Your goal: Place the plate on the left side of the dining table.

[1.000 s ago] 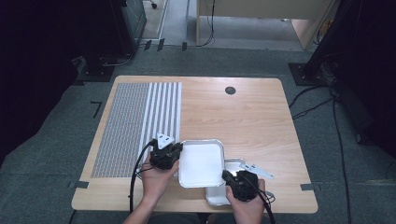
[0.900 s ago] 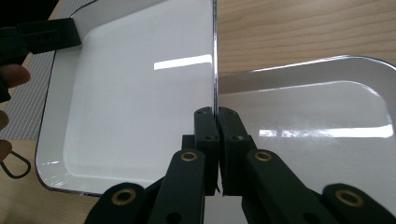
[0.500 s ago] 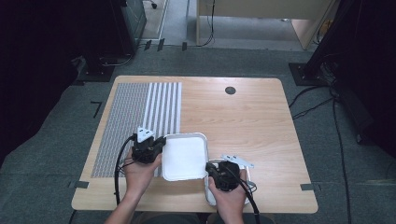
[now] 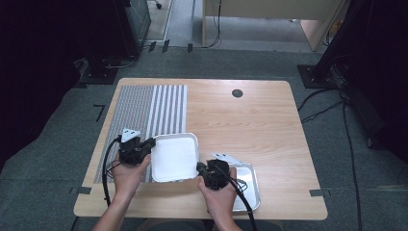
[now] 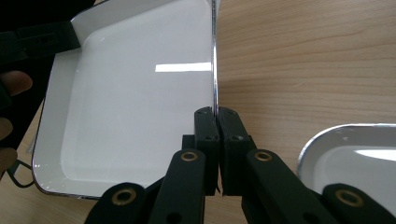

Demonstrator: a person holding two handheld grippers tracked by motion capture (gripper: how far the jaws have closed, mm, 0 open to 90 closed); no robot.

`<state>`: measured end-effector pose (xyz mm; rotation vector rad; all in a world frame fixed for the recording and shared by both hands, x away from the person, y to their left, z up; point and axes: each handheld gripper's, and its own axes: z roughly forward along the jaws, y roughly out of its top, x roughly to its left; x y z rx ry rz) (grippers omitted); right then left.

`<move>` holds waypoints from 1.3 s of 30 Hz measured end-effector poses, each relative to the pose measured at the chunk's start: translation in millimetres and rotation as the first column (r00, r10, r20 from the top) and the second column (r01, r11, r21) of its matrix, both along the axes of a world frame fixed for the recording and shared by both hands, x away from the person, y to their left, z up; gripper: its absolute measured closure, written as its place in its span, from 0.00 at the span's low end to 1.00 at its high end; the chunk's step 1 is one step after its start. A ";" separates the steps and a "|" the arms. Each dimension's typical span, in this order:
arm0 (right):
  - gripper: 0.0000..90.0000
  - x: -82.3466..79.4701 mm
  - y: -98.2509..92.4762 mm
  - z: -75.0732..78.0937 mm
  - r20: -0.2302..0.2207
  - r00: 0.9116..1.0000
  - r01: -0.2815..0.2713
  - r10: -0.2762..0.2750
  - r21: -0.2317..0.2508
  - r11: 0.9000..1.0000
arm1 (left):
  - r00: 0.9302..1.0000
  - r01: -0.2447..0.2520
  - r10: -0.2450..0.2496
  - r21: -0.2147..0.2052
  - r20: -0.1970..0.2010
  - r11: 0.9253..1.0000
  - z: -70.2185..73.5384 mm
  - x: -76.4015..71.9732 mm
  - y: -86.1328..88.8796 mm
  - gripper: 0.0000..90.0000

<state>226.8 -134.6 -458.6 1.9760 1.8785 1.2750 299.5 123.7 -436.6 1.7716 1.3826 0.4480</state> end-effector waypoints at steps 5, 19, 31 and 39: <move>0.99 7.0 13.3 0.4 -0.003 1.000 -0.003 0.003 0.012 1.000 | 1.000 -0.014 0.014 -0.012 0.001 1.000 1.2 6.2 13.4 0.96; 0.99 24.6 47.2 0.5 0.002 1.000 -0.003 0.003 0.019 1.000 | 0.999 -0.044 0.044 -0.043 -0.002 0.998 1.7 24.8 45.4 0.96; 0.98 41.8 71.9 -2.0 -0.006 1.000 -0.003 0.003 0.033 0.999 | 0.998 -0.066 0.066 -0.046 -0.004 0.997 3.5 45.0 65.9 0.96; 0.98 58.3 88.2 -5.1 -0.017 1.000 -0.001 0.002 0.041 0.999 | 0.996 -0.087 0.087 -0.036 -0.003 0.996 0.6 62.1 79.5 0.96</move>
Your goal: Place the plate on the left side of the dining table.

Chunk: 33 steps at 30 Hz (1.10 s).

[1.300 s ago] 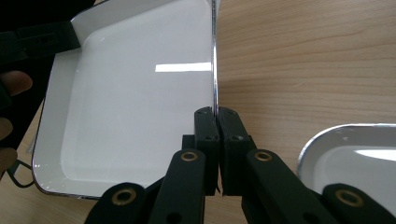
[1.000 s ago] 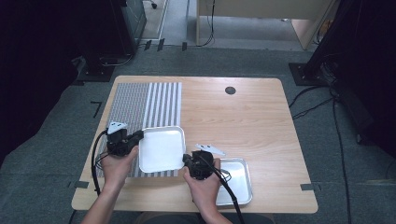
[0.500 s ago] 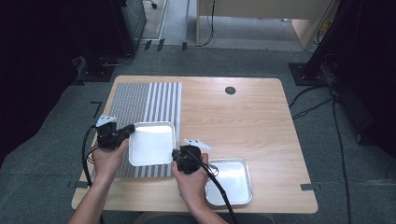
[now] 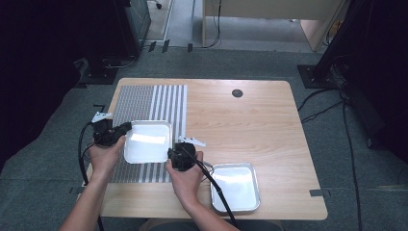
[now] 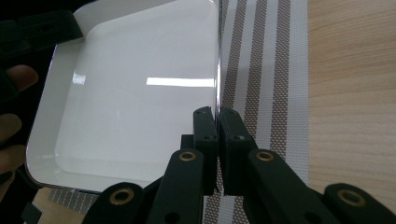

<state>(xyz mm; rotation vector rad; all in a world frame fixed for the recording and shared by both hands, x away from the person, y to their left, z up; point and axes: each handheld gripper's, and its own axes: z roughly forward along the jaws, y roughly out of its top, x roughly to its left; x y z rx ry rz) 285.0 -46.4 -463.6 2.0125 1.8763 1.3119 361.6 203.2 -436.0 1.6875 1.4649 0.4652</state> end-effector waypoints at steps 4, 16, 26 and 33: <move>0.98 8.1 8.5 -2.5 -0.004 1.000 0.000 0.000 -0.013 1.000 | 1.000 -0.012 0.012 -0.011 -0.016 1.000 -5.3 7.9 6.6 0.96; 0.98 32.8 28.4 -14.5 -0.034 0.999 0.026 -0.028 -0.043 0.999 | 0.999 -0.024 0.025 0.014 -0.042 1.000 -25.6 37.4 17.4 0.95; 0.96 54.1 43.2 -22.6 -0.051 0.997 0.052 -0.056 -0.065 0.997 | 0.998 -0.039 0.039 -0.013 -0.057 0.999 -31.3 69.7 19.6 0.95; 0.96 71.4 45.7 -28.8 -0.039 0.997 0.068 -0.073 -0.105 0.992 | 0.996 -0.055 0.053 -0.020 -0.074 0.998 -38.6 88.8 17.2 0.95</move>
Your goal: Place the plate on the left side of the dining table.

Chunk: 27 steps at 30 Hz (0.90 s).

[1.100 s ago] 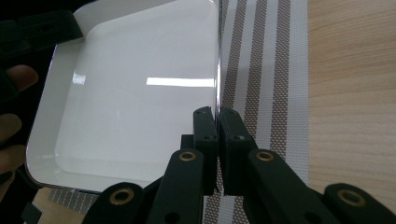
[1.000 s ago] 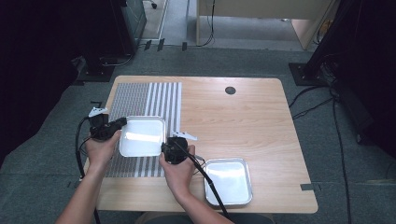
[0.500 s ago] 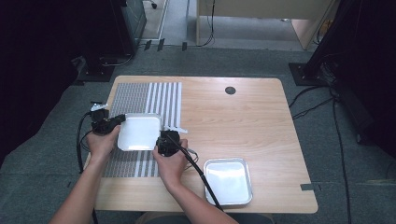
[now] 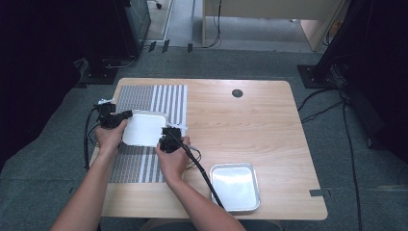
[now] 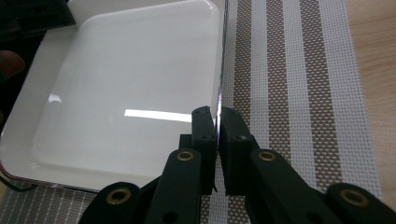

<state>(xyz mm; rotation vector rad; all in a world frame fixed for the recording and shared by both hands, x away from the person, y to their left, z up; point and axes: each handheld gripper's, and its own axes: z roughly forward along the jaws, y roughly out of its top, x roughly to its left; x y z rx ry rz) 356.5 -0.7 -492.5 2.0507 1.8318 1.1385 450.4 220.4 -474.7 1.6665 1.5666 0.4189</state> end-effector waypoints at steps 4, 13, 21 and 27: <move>0.96 8.3 4.9 -6.7 -0.005 1.000 0.006 -0.006 -0.032 0.999 | 1.000 -0.012 0.012 0.007 -0.003 1.000 -3.0 8.7 -1.3 0.94; 0.96 25.6 6.6 -12.0 -0.006 1.000 -0.010 0.010 -0.071 0.997 | 1.000 -0.026 0.026 -0.010 -0.012 1.000 -16.3 23.4 0.1 0.94; 0.96 34.6 7.1 -12.5 -0.005 1.000 -0.013 0.013 -0.071 0.997 | 0.999 -0.040 0.040 -0.035 -0.015 0.999 -27.9 31.2 2.9 0.94; 0.95 36.4 9.1 -11.8 -0.015 1.000 -0.001 0.000 -0.056 0.998 | 0.999 -0.016 0.016 -0.005 -0.031 1.000 -24.5 39.3 2.1 0.93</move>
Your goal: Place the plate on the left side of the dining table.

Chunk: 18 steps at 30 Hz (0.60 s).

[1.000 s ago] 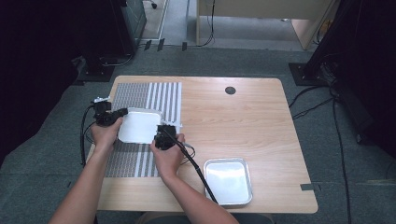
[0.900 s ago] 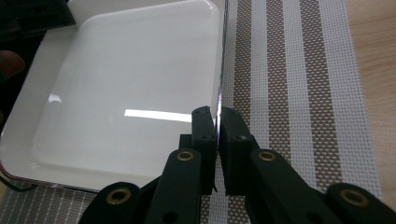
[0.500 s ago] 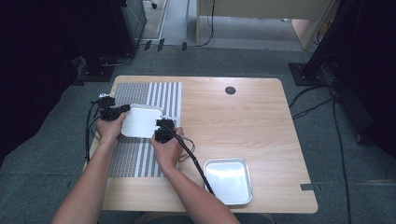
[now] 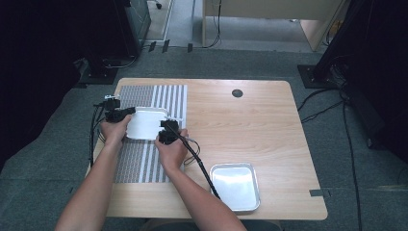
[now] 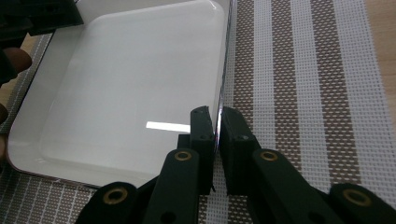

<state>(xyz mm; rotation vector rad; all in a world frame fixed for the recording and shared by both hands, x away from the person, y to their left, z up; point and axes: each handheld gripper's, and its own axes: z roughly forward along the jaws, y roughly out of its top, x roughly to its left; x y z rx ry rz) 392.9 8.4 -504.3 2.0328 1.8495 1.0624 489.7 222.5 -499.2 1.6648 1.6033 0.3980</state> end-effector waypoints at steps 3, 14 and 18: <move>0.95 0.7 0.3 -2.2 0.017 1.000 -0.005 0.005 0.004 1.000 | 1.000 -0.006 0.005 -0.004 -0.010 1.000 -3.0 0.9 2.6 0.93; 0.93 1.9 2.5 -0.8 0.005 0.999 -0.032 0.032 0.029 0.999 | 1.000 -0.007 0.007 -0.005 -0.014 1.000 -6.4 1.6 6.9 0.93; 0.87 -0.7 4.1 -1.4 0.035 0.998 -0.052 0.052 -0.001 0.999 | 0.999 -0.027 0.027 -0.009 -0.022 1.000 -4.3 1.2 7.5 0.92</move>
